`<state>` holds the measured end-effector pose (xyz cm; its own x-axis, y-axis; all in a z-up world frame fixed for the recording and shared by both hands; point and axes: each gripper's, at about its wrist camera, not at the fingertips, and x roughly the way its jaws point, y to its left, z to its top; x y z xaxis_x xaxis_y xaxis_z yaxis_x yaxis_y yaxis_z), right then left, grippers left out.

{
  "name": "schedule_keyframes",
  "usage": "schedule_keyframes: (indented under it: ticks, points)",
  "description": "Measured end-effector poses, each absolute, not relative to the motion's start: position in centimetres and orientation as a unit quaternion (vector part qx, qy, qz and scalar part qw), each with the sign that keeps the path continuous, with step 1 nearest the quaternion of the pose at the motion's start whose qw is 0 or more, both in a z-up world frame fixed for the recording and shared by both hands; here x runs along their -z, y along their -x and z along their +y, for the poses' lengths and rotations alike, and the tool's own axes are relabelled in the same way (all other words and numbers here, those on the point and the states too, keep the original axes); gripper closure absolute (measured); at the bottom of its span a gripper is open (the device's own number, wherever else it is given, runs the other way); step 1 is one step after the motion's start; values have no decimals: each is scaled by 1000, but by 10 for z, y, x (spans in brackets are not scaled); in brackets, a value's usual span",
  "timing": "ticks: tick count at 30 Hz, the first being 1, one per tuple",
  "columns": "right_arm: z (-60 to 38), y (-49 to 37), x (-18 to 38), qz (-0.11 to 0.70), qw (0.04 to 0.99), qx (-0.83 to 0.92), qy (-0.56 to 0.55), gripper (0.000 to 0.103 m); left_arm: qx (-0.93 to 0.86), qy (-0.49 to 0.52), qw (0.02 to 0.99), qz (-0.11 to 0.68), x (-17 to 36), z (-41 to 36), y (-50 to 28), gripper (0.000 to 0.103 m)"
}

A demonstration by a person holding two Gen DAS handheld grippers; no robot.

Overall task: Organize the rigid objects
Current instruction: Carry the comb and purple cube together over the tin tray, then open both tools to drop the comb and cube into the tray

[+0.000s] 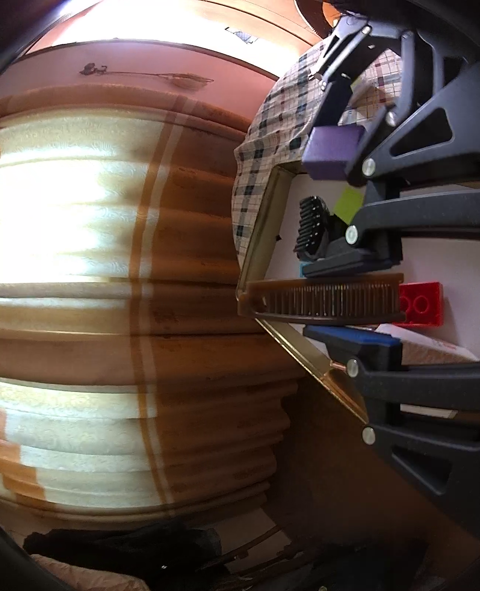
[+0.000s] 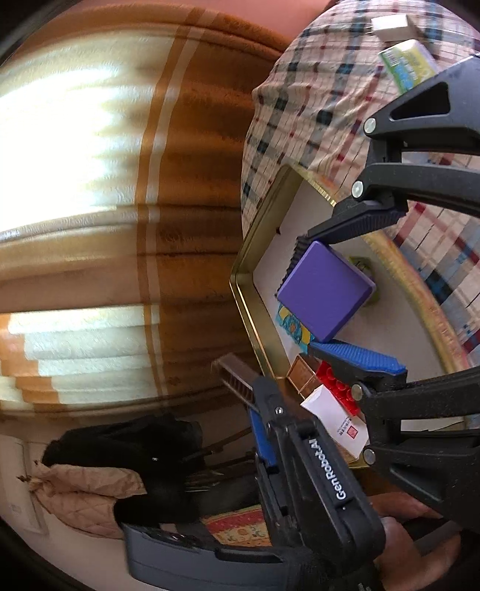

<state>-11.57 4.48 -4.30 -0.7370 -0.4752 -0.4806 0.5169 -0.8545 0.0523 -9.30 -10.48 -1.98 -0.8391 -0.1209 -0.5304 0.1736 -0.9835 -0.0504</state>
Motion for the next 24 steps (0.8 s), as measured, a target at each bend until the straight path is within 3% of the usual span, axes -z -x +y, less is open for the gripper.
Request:
schedule_keyframes:
  ticks: [9,12,13,14,18,20,24]
  points:
    - [21,132,62,62,277,917,-280,46,951,-293,90,46,22,-116,103,76]
    - [26,128,62,59,272,920,-277,32,951,-287,101,53,21,-118,99,46]
    - [30,126,61,55,272,920,-277,31,952,-281,108,55,19,-119,96,34]
    - [33,125,60,53,271,920,-276,31,954,-273,112,58,17,-118,91,28]
    - [61,116,57,42,258,925,-277,31,957,-263,103,67,12,-107,82,21]
    - [82,112,56,39,242,928,-280,31,959,-259,95,64,10,-96,80,12]
    - [130,106,58,33,202,936,-287,30,962,-261,61,50,9,-56,83,10]
